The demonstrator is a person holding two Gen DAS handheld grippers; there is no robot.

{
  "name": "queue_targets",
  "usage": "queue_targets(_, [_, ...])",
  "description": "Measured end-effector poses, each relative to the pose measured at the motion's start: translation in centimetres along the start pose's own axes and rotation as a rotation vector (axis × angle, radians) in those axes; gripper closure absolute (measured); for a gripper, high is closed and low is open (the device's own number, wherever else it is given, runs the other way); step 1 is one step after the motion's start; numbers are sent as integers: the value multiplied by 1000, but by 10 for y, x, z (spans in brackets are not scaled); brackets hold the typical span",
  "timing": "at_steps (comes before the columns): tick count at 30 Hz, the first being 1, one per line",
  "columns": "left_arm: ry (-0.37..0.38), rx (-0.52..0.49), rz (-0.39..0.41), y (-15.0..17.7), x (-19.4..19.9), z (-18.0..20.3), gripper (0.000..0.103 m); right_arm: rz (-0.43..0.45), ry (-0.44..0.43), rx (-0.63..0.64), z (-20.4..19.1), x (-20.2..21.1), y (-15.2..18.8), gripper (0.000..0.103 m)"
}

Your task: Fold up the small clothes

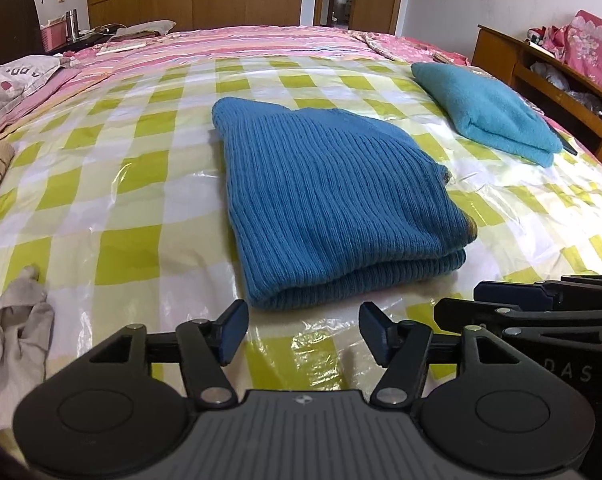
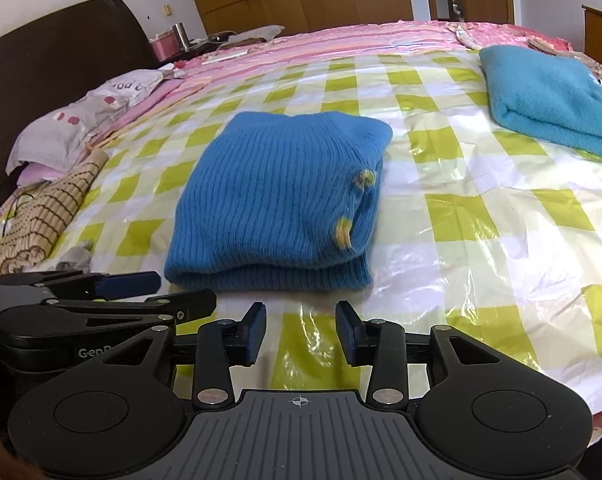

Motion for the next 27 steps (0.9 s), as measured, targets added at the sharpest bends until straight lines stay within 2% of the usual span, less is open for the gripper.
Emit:
queue_targets(7, [-10,-5,10,3,2,2,30,-5,13,-24,4,-3,7,63])
queue_targets(18, [-36,-7,23,4,3,4,29,-5,16,-27,3,-4,7,62])
queue_targets(27, [-100,-12,27,3,4,8,17,1,9,-46,6,-6,10,62])
Point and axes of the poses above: each gripper's, at about its wrist camera, not at the fingertips, and x roughly against the way its jaws point, z to its right, y to its underside, the point moved 1 cm from there along -x, roughly the way its jaws point, and after that the axes turned 10 degrees about -z, right-handed, at the moved point
